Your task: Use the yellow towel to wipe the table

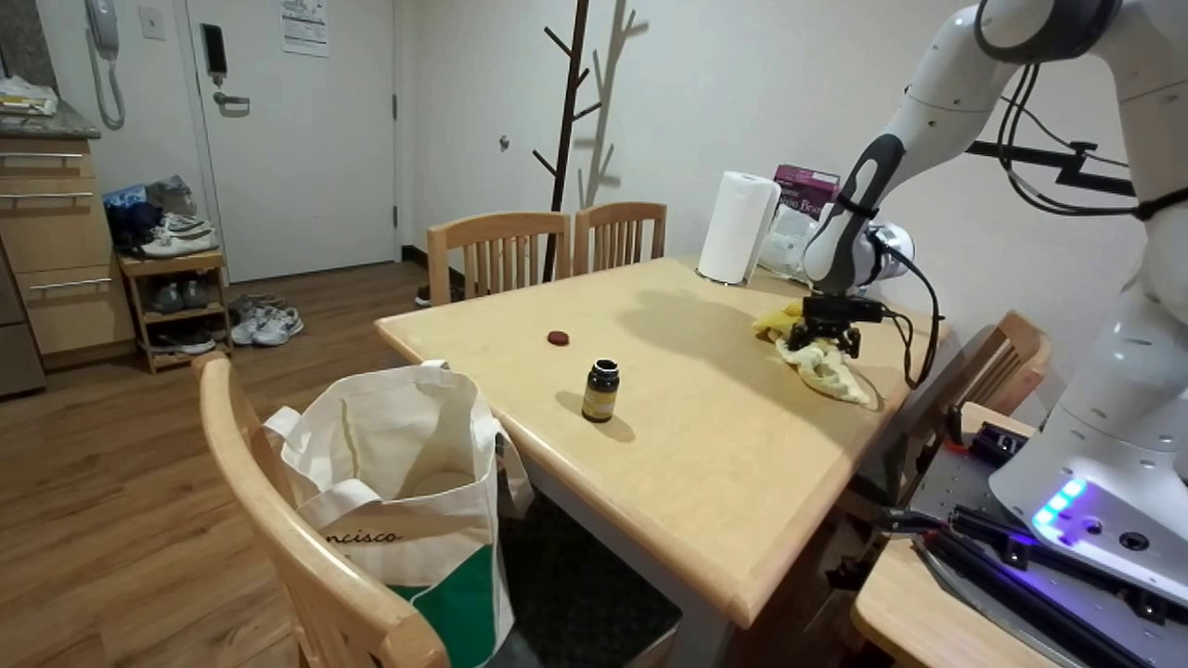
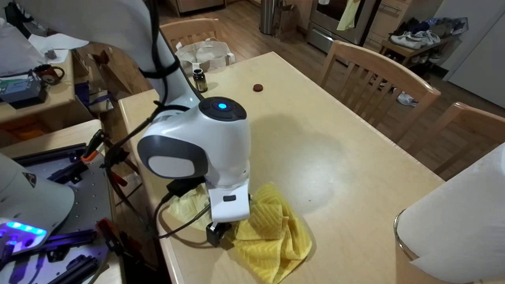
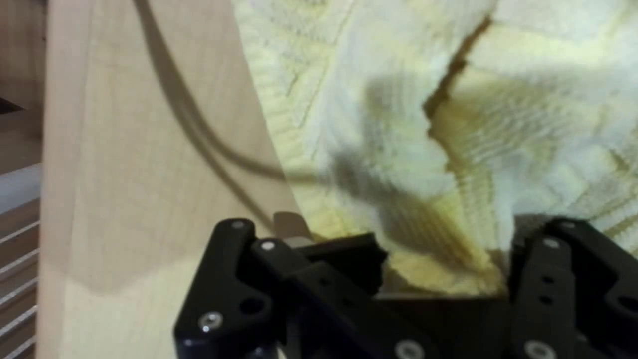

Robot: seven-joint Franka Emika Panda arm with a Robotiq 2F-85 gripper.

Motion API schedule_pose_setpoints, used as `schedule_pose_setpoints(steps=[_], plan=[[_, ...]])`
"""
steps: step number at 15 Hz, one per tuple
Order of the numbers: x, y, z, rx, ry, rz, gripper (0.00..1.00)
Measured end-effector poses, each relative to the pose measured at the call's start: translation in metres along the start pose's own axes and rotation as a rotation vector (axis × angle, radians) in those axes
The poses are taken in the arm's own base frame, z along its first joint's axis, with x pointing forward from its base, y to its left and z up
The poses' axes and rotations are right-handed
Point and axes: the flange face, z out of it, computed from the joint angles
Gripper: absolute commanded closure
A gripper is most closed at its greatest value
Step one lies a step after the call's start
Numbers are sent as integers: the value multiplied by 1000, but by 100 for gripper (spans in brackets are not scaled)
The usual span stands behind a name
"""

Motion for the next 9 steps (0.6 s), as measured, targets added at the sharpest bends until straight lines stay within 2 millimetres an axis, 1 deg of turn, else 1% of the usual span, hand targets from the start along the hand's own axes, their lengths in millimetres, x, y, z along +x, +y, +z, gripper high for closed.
schedule_pose_setpoints(steps=[1, 2, 4, 5, 7, 9], plan=[[4, 7, 1, -8, -2, 17, 99], [5, 8, 1, -10, -5, 22, 99], [3, 4, -2, -6, -6, 15, 99], [1, -2, -8, 2, 0, -1, 99], [-6, -19, -29, 37, 27, -51, 99], [-16, -42, -64, 89, 76, -136, 99]])
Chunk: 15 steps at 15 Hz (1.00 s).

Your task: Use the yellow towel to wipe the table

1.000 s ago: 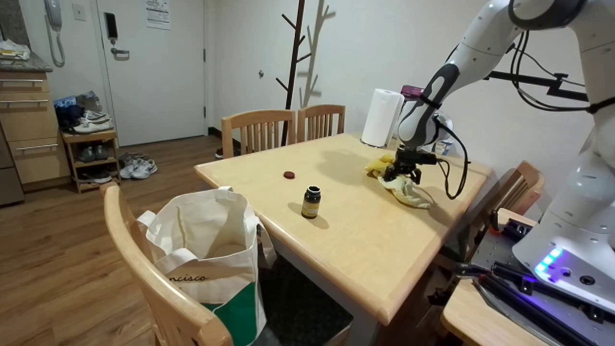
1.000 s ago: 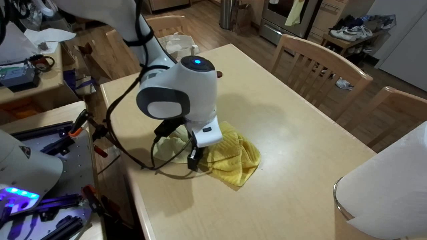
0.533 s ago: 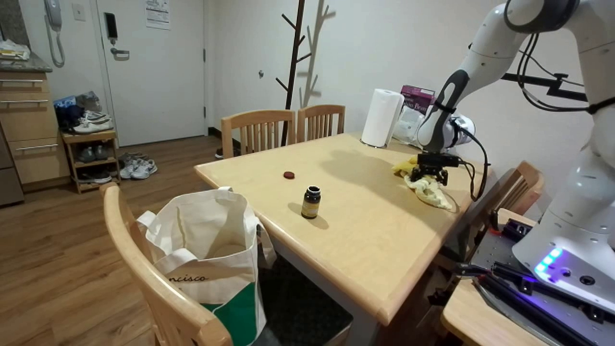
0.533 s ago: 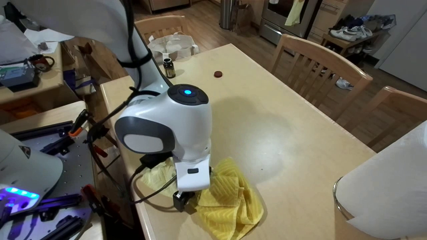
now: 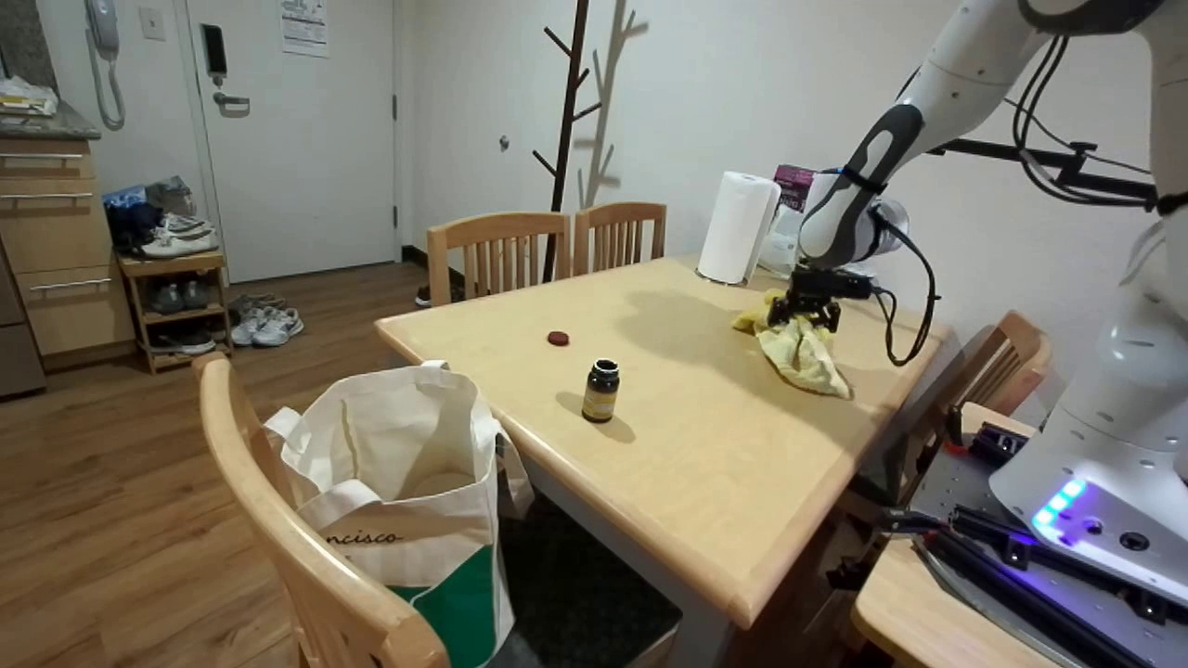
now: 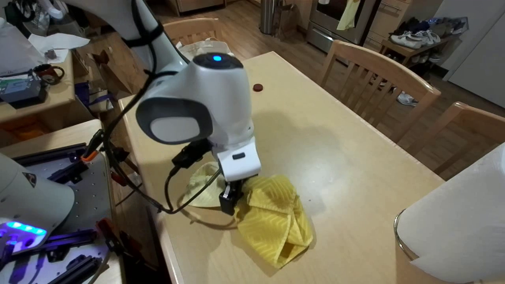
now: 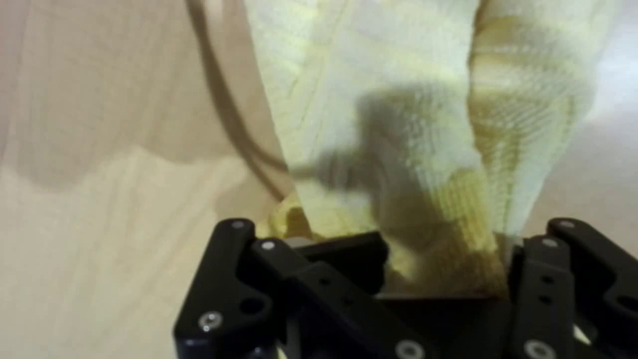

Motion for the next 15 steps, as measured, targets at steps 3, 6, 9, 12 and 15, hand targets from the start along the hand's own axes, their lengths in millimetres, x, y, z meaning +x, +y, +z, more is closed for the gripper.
schedule_pose_setpoints(steps=[3, 6, 9, 12, 15], plan=[[-17, -44, -56, 90, 83, -159, 99], [-46, -86, -105, 176, 145, -328, 99], [-95, -128, -140, 256, 158, -482, 99], [-151, -160, -154, 297, 134, -650, 99], [-192, -178, -152, 305, 77, -814, 99]])
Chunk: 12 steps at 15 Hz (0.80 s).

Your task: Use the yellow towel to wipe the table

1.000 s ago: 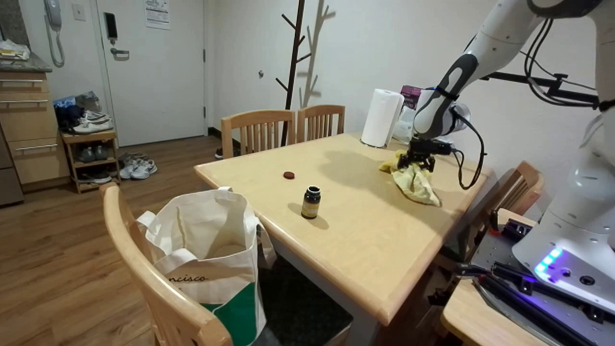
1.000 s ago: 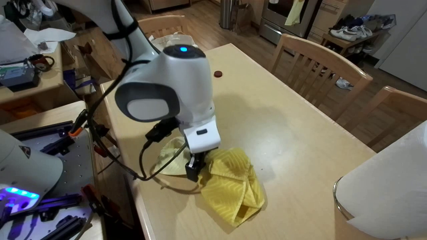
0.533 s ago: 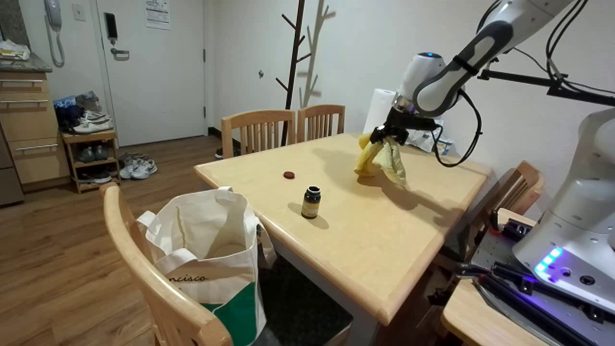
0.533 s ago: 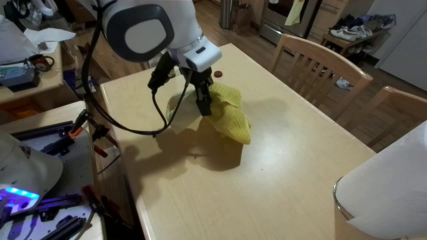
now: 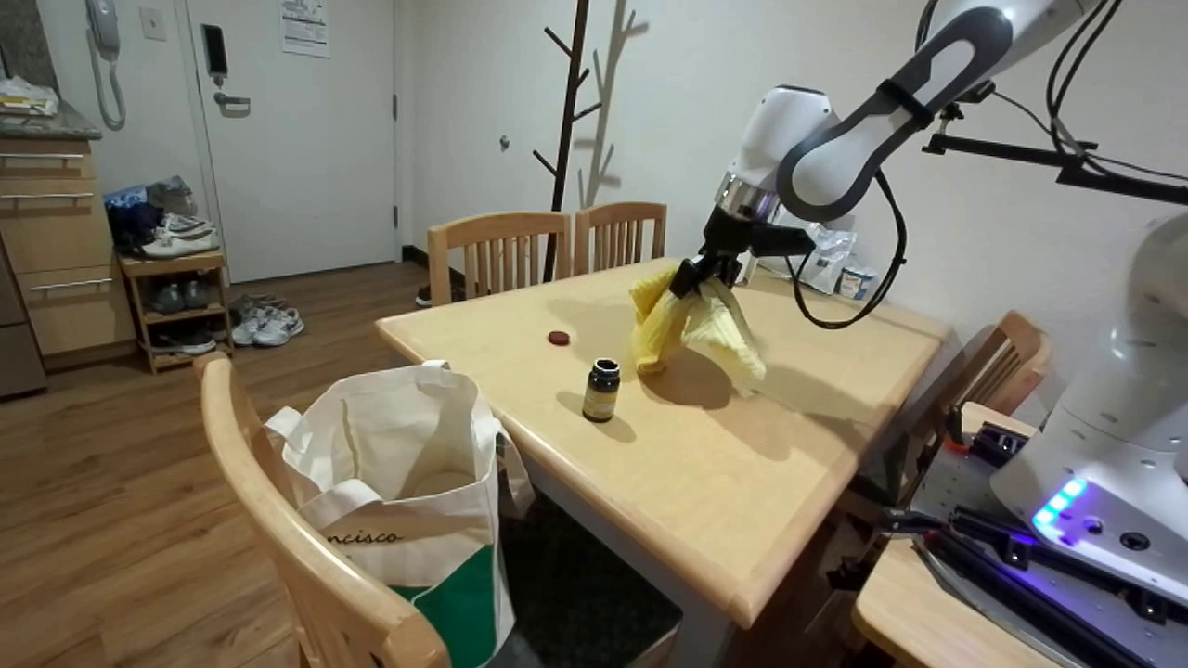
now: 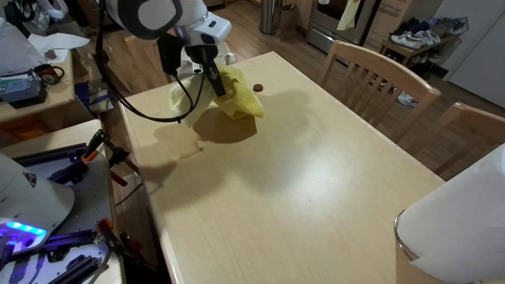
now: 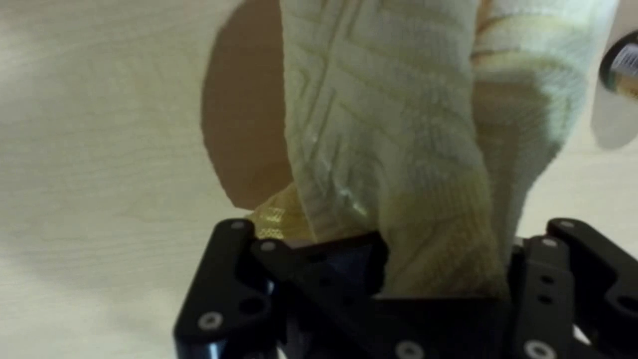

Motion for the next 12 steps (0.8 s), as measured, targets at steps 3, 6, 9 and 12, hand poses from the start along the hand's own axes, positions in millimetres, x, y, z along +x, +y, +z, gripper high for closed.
schedule_pose_setpoints(steps=[3, 6, 9, 12], plan=[[-9, -6, 17, -7, -94, -71, 99], [-17, 30, 47, -44, -204, 7, 99], [-36, 76, 85, -73, -307, 130, 99], [-68, 102, 119, -84, -411, 256, 99]])
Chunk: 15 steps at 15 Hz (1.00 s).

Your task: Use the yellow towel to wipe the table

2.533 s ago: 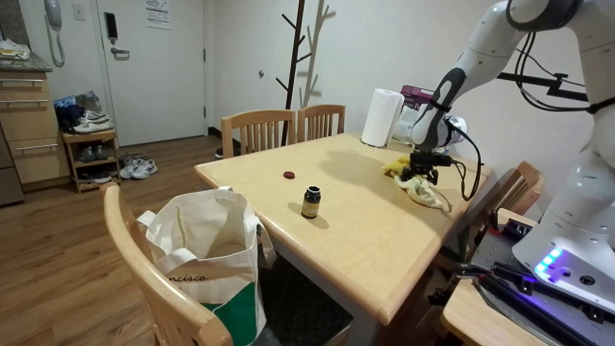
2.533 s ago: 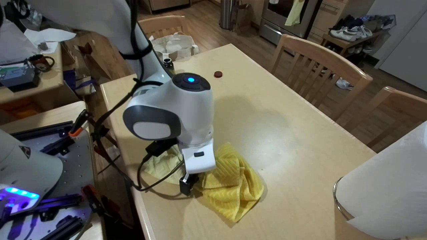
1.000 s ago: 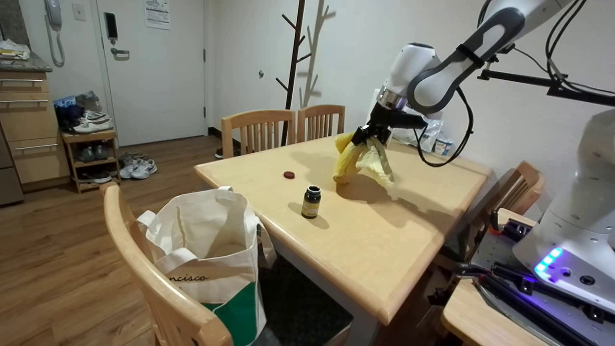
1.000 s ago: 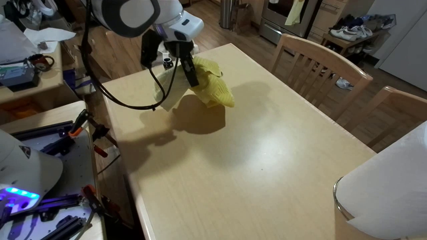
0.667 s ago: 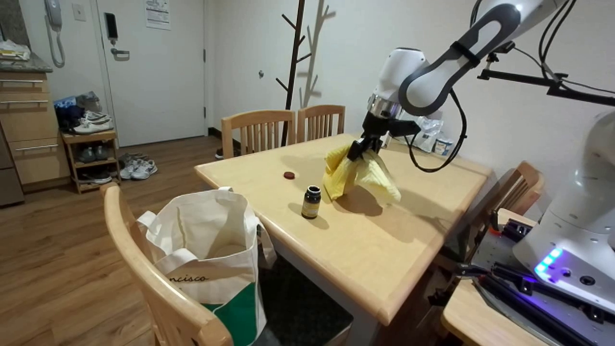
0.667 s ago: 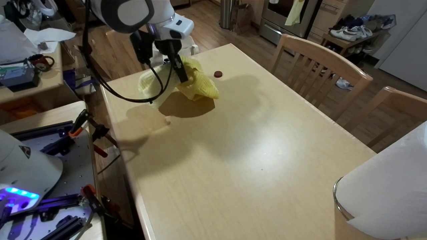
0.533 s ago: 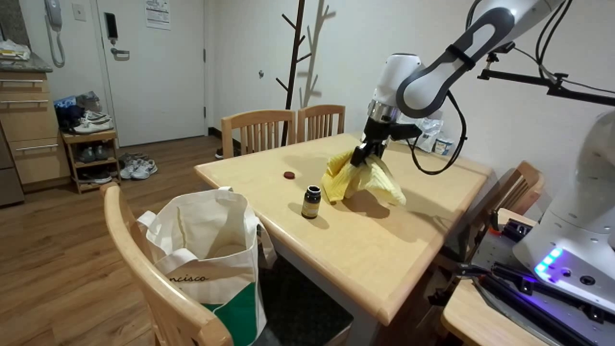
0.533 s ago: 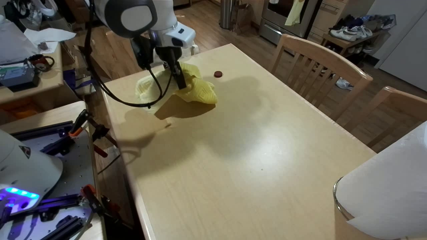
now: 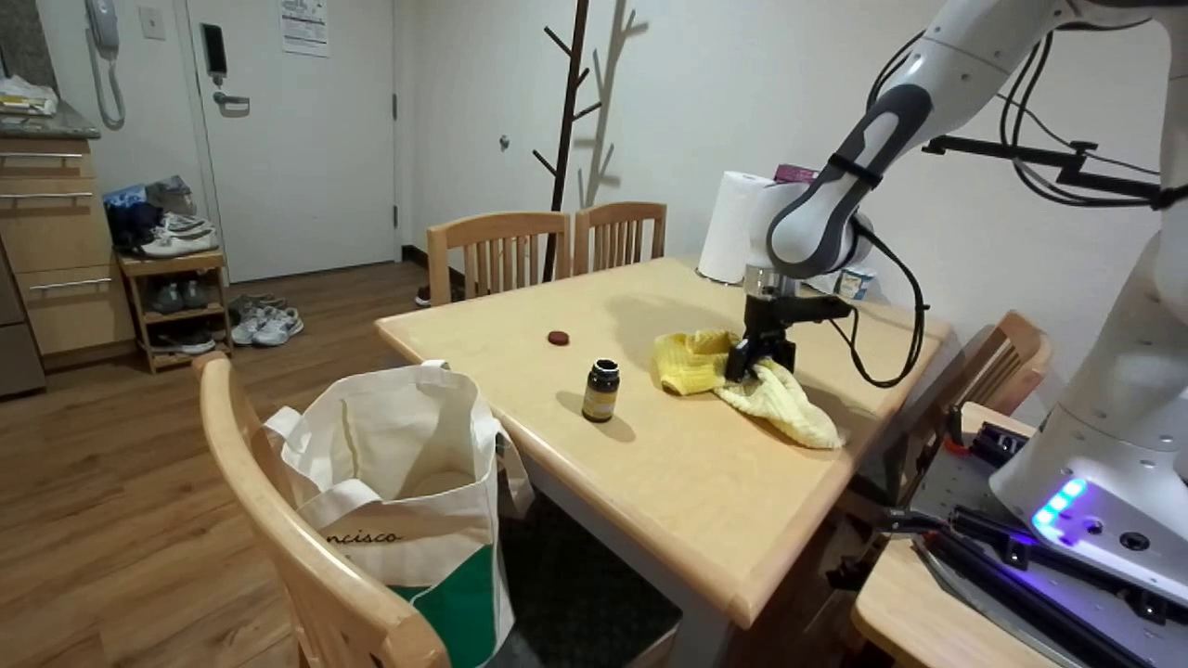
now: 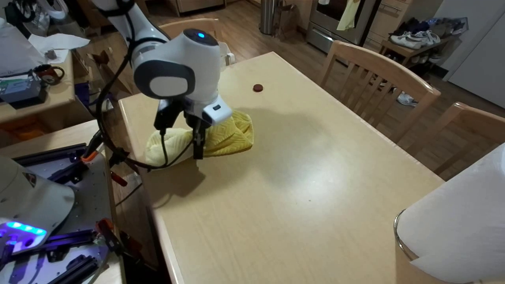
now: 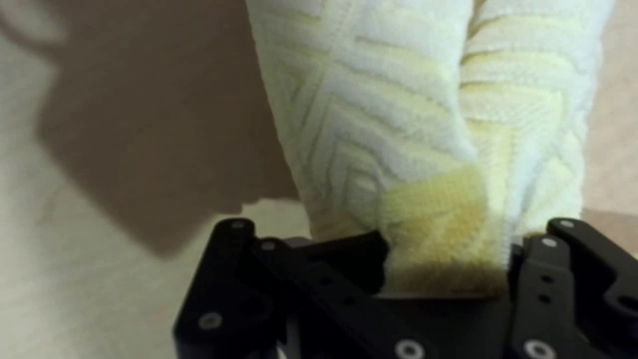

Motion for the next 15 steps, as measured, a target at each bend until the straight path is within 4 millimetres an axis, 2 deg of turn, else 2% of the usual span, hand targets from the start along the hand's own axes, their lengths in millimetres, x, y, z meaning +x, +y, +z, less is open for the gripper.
schedule_pose_setpoints(steps=[2, 5, 7, 11, 15], plan=[[-6, 11, 19, 0, -42, 89, 99], [-6, 23, 20, 6, -47, 217, 99], [-6, 41, 21, 1, -44, 300, 99], [-1, 94, 21, -19, -26, 485, 99], [5, 156, 20, -70, 0, 667, 99]])
